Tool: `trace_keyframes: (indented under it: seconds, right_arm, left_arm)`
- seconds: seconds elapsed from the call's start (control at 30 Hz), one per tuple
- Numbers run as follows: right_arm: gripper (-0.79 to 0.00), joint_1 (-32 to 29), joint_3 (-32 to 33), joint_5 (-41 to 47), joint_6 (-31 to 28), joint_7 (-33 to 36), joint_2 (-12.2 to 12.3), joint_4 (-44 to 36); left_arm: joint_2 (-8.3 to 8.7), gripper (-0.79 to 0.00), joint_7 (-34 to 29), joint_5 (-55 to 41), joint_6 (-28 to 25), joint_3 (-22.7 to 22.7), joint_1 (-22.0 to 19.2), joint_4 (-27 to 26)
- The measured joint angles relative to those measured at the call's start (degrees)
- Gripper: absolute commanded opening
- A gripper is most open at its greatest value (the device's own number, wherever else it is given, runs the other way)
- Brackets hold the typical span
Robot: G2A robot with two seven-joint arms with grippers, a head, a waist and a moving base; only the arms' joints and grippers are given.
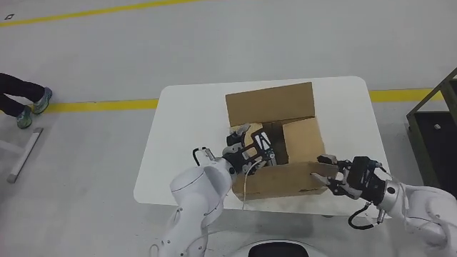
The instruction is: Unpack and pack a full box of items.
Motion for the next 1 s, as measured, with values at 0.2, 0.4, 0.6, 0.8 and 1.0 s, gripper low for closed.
trace_keyframes:
  seconds: [0.2, 0.4, 0.6, 0.8, 1.0]
  right_arm:
    - [-0.058, -2.45, 4.93, 13.22, -5.12, -2.95, 0.50, 0.84]
    - [-0.785, -2.75, 7.73, 29.69, -4.62, 2.76, 1.30, 0.50]
    - [-0.785, 0.93, 3.95, 38.37, 2.31, 16.44, 2.04, -1.37]
    - [-0.785, 4.65, -4.23, 35.98, 5.80, 25.75, 1.99, -0.22]
    - [-0.785, 5.23, -8.73, 31.66, 4.63, 26.58, 1.82, 2.88]
  left_arm:
    - [0.70, 0.000, 0.28, -0.01, -2.98, 0.15, 1.34, -2.24]
    - [1.57, 0.000, 0.54, 0.07, -7.04, 0.26, 3.72, -4.65]
    - [2.34, 0.000, 0.41, -0.36, -9.68, 0.42, 6.54, -7.26]
    - [2.99, 0.000, 0.71, 0.43, -9.67, -0.12, 7.02, -8.11]
    - [3.31, 0.000, 0.86, 0.59, -8.55, -0.89, 7.11, -7.88]
